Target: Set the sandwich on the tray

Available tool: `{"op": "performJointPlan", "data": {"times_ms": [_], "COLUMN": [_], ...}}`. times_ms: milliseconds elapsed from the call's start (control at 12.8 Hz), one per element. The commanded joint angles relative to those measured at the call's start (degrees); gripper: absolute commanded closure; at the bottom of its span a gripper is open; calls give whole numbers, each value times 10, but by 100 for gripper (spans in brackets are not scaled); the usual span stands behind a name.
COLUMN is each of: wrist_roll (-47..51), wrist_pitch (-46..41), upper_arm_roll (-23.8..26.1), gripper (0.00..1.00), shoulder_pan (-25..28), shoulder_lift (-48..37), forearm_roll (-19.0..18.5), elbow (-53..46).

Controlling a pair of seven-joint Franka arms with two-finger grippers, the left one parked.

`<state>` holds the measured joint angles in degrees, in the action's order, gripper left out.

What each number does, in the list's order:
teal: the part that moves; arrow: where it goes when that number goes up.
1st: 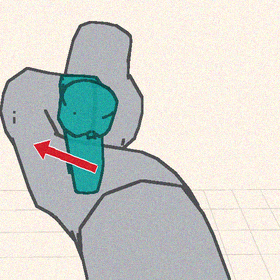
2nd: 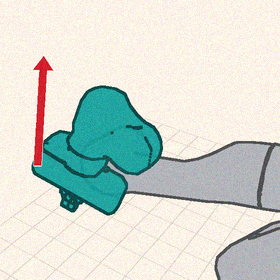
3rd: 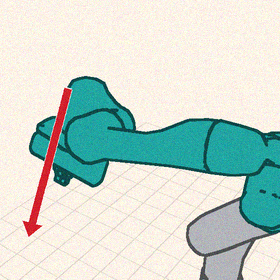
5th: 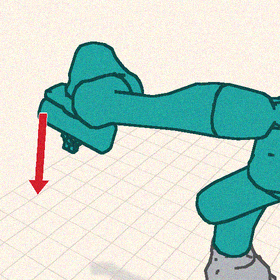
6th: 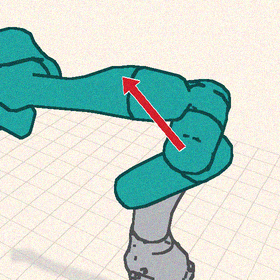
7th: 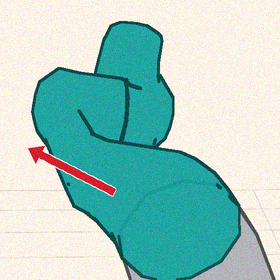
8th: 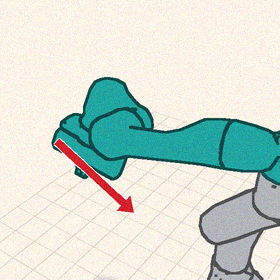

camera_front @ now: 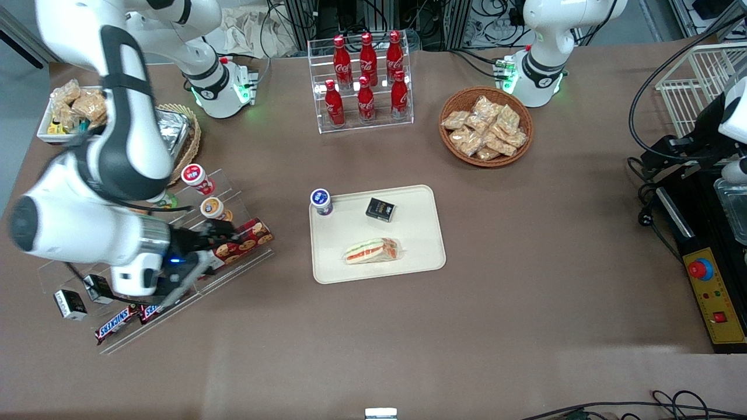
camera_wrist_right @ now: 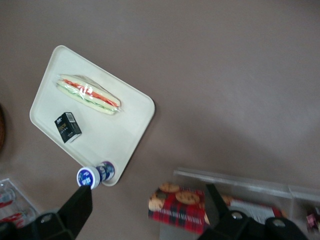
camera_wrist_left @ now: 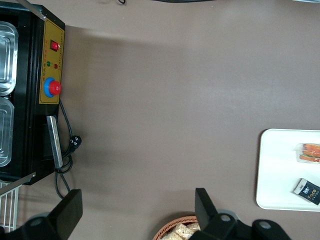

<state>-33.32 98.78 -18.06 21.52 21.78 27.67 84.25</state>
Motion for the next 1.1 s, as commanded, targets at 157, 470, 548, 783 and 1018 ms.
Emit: {"op": "performJointPlan", "data": {"times_ms": [157,470,548,783,1018], "wrist_roll": [49,49,61,134,170], "wrist_pitch": [-31,-26,-27,-56,-44], "upper_arm_roll": [10,52,60,79,108], "gripper": [0,0,0,0,0], "shoulder_pan": [-68,-154,-169,-194,-224], "shoulder_lift": [-71,-109,-119,-152,-197], "forearm_roll": [-91,-161,-181,-221,-231], "elbow": [11,12,14,19,64]}}
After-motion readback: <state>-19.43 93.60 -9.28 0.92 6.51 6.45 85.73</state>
